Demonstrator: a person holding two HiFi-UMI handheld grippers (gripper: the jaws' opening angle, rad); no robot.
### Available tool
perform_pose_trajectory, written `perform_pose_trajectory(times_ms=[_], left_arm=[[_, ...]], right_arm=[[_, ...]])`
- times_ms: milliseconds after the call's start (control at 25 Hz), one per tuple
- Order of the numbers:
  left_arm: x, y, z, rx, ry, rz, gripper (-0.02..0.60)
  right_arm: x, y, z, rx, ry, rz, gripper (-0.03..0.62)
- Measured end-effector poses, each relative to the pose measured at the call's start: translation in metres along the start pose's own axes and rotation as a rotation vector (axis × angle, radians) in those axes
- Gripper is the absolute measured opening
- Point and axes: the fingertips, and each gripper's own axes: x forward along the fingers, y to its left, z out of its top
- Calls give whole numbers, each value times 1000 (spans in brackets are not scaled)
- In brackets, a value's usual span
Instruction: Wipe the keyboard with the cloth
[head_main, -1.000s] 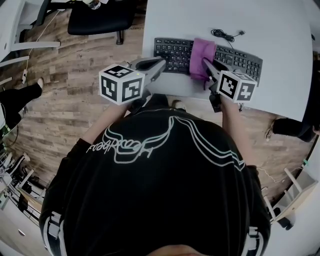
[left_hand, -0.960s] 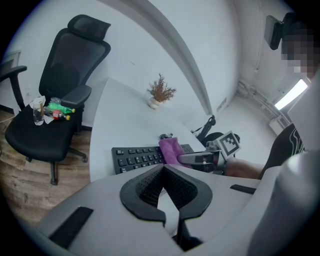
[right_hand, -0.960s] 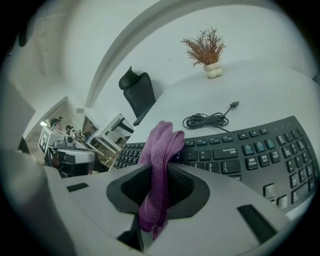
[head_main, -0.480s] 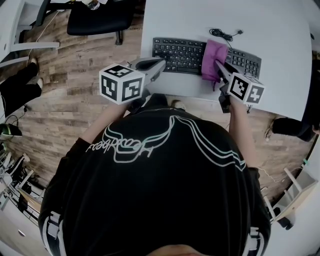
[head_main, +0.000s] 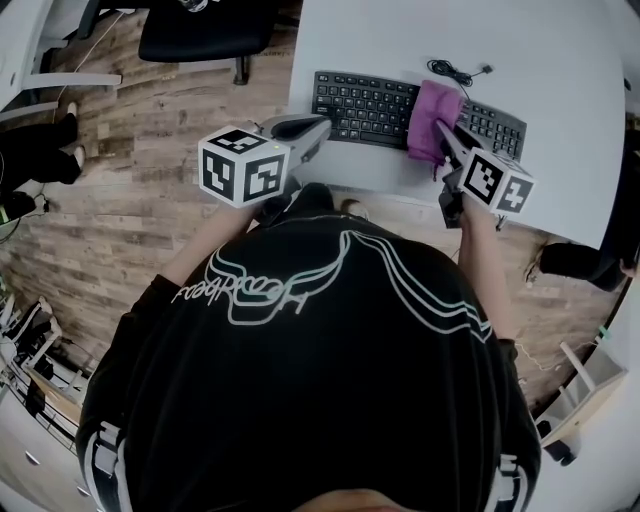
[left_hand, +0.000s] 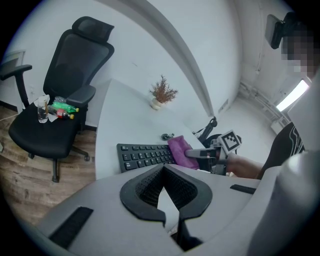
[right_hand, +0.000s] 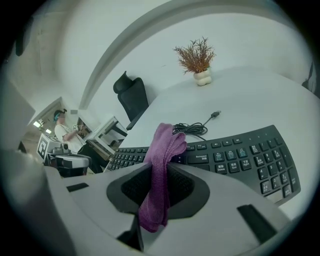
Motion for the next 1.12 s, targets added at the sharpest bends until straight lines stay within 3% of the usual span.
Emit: perform_pose_trajectory(times_ms=[200, 440, 840, 1120], left_arm=[[-14, 18, -4, -17, -19, 12, 2], [-23, 23, -4, -38, -46, 37, 3], [-44, 42, -9, -79, -77, 88, 2], [-59, 60, -7, -95, -80, 105, 3]], right_arm=[[5, 44, 20, -54, -43, 58, 58], [20, 87, 34, -64, -81, 189, 58], [61, 164, 21, -115, -2, 350, 58], [87, 190, 12, -132, 37, 380, 58]])
